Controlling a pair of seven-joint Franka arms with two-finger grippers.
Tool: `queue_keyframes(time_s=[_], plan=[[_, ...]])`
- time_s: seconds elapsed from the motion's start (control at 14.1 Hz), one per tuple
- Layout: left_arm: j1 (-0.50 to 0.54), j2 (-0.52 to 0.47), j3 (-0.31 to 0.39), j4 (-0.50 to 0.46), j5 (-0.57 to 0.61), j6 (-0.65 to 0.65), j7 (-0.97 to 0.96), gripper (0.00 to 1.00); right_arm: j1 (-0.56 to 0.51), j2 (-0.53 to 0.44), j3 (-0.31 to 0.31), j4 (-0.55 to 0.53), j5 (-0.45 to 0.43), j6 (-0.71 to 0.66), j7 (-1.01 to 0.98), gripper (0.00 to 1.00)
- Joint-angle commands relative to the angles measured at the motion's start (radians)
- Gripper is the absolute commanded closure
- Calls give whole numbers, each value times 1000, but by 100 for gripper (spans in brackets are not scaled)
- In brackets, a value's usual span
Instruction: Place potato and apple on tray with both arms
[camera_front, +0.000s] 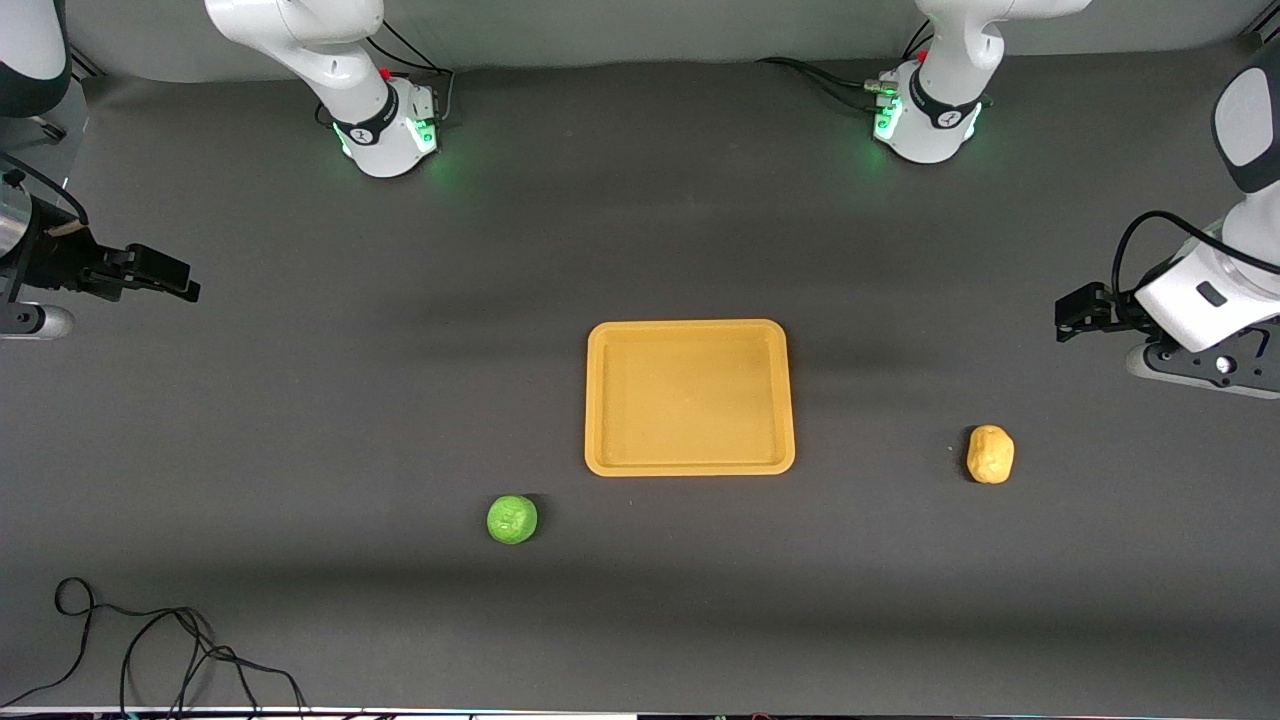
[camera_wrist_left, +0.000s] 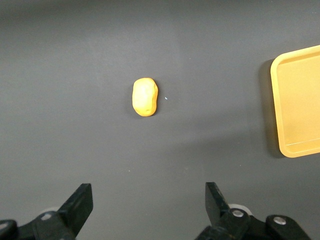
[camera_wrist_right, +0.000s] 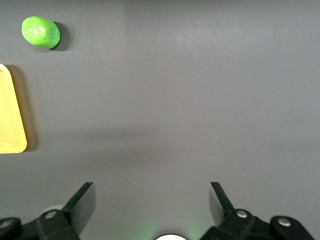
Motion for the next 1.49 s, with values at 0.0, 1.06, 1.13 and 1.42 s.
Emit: queue_keyframes(time_s=[0.0, 1.06, 1.13, 1.42], plan=[[-10, 30, 6, -32, -23, 55, -3, 1, 2, 6, -2, 8, 6, 10, -22, 0], [13, 561, 13, -3, -4, 474, 106, 14, 318, 428, 15, 454, 10, 70, 283, 0], [20, 570, 13, -3, -4, 477, 106, 39, 350, 497, 15, 532, 10, 70, 335, 0], [6, 538, 7, 6, -26, 448, 86, 70, 418, 624, 15, 622, 7, 153, 432, 0]])
